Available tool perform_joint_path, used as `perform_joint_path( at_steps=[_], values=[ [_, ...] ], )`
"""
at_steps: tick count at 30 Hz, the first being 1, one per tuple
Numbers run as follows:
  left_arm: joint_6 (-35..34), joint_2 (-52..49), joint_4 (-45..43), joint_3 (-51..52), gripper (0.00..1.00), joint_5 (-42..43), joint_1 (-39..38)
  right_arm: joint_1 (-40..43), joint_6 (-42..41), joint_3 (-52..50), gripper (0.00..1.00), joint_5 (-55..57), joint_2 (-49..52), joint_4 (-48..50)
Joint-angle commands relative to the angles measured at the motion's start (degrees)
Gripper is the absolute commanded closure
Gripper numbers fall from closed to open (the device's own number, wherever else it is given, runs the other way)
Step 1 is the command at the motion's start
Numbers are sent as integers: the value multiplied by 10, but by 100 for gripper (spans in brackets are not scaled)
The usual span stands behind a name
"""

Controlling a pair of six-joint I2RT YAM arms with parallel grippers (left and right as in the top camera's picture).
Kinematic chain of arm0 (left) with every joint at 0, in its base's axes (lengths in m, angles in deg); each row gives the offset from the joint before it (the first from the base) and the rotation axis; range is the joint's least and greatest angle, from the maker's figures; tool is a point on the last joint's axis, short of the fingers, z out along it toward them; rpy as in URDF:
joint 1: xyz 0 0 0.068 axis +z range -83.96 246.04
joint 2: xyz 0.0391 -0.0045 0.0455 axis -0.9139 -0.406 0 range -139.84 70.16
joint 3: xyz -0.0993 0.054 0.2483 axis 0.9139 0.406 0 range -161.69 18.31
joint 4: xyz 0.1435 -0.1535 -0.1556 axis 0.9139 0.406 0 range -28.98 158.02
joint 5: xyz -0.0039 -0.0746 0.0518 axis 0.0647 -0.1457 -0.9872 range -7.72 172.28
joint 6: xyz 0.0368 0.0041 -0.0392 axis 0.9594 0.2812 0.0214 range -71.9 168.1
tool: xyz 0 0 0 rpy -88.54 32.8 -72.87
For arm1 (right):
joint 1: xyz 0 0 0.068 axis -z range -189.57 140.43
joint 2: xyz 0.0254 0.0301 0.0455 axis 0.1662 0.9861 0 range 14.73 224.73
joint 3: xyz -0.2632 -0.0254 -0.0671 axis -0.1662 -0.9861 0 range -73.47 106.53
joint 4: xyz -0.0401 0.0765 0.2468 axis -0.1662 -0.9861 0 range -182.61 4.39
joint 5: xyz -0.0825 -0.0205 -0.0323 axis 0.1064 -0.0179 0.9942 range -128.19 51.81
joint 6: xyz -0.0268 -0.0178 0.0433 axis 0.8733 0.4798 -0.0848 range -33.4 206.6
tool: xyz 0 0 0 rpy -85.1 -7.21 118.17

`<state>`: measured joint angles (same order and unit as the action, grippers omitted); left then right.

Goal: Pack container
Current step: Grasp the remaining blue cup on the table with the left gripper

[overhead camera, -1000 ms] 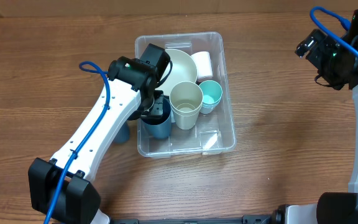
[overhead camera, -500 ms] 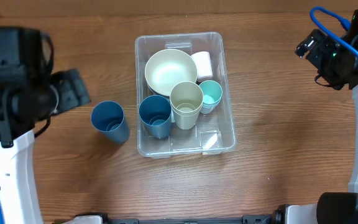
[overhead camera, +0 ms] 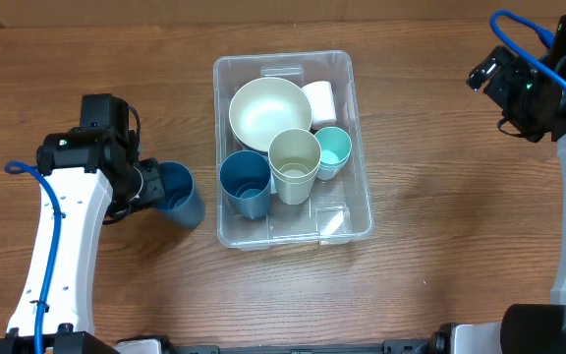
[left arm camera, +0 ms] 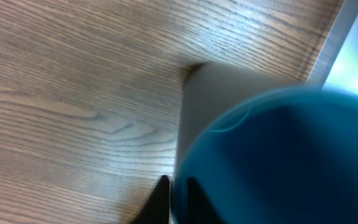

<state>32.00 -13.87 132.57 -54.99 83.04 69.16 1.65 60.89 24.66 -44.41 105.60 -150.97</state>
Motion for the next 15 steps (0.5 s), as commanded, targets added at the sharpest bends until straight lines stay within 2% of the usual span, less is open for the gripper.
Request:
perform_joint_path(
  at_steps=[1,4,10,15],
  values=[
    [5,8,13,-21,96,8,2,0,-3,5,0,-3,-3,3],
    [8,8,74,-105,96,7,2,0,-3,5,0,-3,-3,3],
    [9,8,183,-348,96,14,2,0,-3,5,0,-3,-3,3],
    [46,8,233,-475,96,86,-2,0,-3,5,0,-3,-3,3]
  ],
)
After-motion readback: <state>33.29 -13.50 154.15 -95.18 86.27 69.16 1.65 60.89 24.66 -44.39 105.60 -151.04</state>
